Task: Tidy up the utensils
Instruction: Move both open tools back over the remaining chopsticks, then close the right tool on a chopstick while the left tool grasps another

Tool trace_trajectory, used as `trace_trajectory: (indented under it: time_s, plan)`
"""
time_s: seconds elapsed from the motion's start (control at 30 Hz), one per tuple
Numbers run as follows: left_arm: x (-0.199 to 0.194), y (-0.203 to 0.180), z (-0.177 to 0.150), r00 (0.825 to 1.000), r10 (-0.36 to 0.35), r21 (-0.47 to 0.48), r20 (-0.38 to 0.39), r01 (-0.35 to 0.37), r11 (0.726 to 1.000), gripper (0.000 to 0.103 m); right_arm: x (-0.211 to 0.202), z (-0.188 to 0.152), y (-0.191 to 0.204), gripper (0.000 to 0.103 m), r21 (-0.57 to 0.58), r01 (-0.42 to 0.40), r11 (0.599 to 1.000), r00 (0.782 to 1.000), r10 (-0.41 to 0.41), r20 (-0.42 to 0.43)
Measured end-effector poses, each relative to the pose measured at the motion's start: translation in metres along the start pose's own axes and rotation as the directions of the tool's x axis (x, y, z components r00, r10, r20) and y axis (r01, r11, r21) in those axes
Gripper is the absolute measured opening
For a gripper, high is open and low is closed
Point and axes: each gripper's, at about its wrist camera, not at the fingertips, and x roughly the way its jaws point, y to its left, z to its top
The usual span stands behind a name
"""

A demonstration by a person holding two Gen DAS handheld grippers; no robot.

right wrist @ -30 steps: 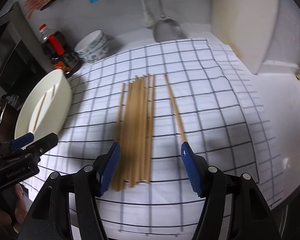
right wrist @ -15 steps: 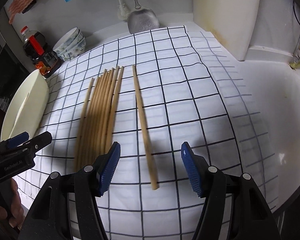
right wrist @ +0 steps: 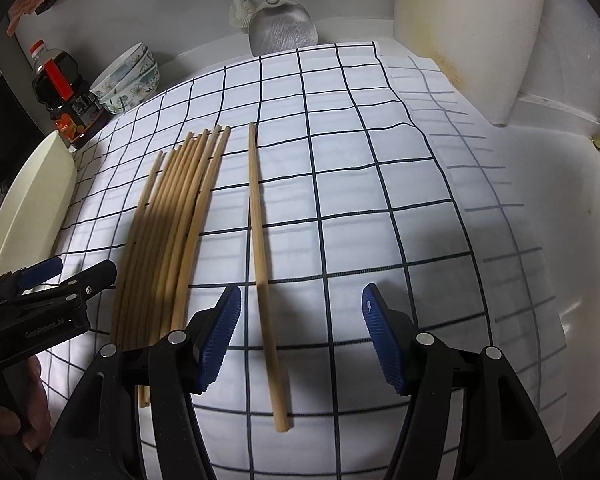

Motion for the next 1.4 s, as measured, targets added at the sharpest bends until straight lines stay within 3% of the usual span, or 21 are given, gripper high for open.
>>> trace_trajectory:
  time_s: [0.67, 0.77, 0.87, 1.03, 1.07, 1.1, 1.13, 1.4]
  plan:
    - [0.013, -0.003, 0.000, 1.000, -0.018, -0.011, 0.018, 0.018, 1.000, 0.093, 0.017, 0.003, 0.018, 0.060, -0.142, 0.055, 0.988, 0.998, -0.051, 0.032]
    - [0.011, -0.007, 0.001, 0.999, -0.029, 0.000, 0.031, 0.029, 1.000, 0.083, 0.017, 0.002, 0.022, 0.056, -0.173, 0.067, 0.983, 0.997, -0.060, 0.045]
    - [0.008, -0.013, 0.002, 0.998, -0.042, 0.022, 0.046, 0.041, 0.999, 0.066, 0.016, 0.001, 0.026, 0.043, -0.194, 0.063, 0.979, 0.997, -0.054, 0.053]
    - [0.003, -0.025, 0.002, 0.996, -0.067, 0.065, 0.061, 0.063, 0.996, 0.028, 0.016, 0.000, 0.034, 0.026, -0.229, 0.046, 0.972, 0.998, -0.034, 0.055]
    - [0.003, -0.026, 0.002, 0.996, -0.071, 0.068, 0.061, 0.067, 0.995, 0.024, 0.016, 0.000, 0.035, 0.021, -0.231, 0.040, 0.972, 0.998, -0.028, 0.053]
    - [0.003, -0.027, 0.002, 0.995, -0.073, 0.071, 0.061, 0.069, 0.995, 0.016, 0.016, 0.000, 0.036, 0.009, -0.236, 0.040, 0.971, 0.998, -0.028, 0.053]
    - [0.003, -0.028, 0.002, 0.995, -0.074, 0.073, 0.060, 0.070, 0.995, 0.009, 0.016, 0.001, 0.037, 0.006, -0.239, 0.043, 0.970, 0.998, -0.031, 0.053]
    - [0.003, -0.016, 0.005, 0.994, -0.111, 0.036, 0.015, 0.110, 0.993, 0.007, 0.015, 0.005, 0.033, 0.006, -0.184, -0.010, 0.983, 1.000, 0.014, 0.020]
